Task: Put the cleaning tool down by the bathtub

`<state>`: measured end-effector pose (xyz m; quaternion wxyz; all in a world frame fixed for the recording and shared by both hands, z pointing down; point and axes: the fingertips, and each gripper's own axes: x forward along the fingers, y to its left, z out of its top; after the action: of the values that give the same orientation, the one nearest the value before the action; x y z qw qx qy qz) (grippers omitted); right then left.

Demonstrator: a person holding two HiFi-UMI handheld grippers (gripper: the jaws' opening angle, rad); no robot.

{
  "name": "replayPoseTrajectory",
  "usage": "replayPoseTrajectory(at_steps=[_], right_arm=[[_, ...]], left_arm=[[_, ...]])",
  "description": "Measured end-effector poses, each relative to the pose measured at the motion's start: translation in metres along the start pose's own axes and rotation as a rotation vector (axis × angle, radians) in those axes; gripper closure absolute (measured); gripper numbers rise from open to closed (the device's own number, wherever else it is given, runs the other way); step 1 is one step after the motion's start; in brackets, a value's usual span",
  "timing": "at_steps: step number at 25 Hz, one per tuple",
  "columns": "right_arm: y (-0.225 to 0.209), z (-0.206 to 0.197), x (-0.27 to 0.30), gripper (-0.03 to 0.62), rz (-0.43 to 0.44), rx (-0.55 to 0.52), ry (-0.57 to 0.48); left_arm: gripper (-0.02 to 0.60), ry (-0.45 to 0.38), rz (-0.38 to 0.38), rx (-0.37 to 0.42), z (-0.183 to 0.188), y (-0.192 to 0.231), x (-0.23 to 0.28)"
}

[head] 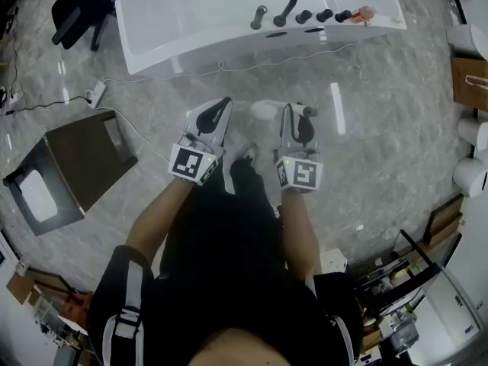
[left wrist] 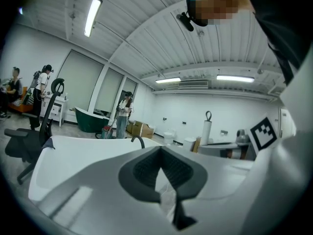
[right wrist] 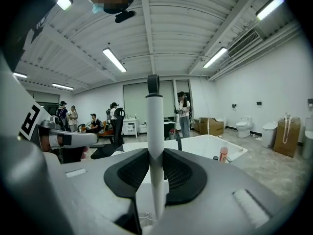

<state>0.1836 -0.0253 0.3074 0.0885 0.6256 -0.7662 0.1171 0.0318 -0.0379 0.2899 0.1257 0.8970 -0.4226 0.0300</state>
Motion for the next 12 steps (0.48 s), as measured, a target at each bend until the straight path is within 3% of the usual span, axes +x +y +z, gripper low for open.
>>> replayPoseTrajectory(at_steps=[12], right_arm=[[0.002, -0.065, 0.058, 0.502, 0.004, -0.011, 0.060]], left_arm=[[0.575, 0.054, 0.000, -0.023, -0.052, 0.042, 0.027]])
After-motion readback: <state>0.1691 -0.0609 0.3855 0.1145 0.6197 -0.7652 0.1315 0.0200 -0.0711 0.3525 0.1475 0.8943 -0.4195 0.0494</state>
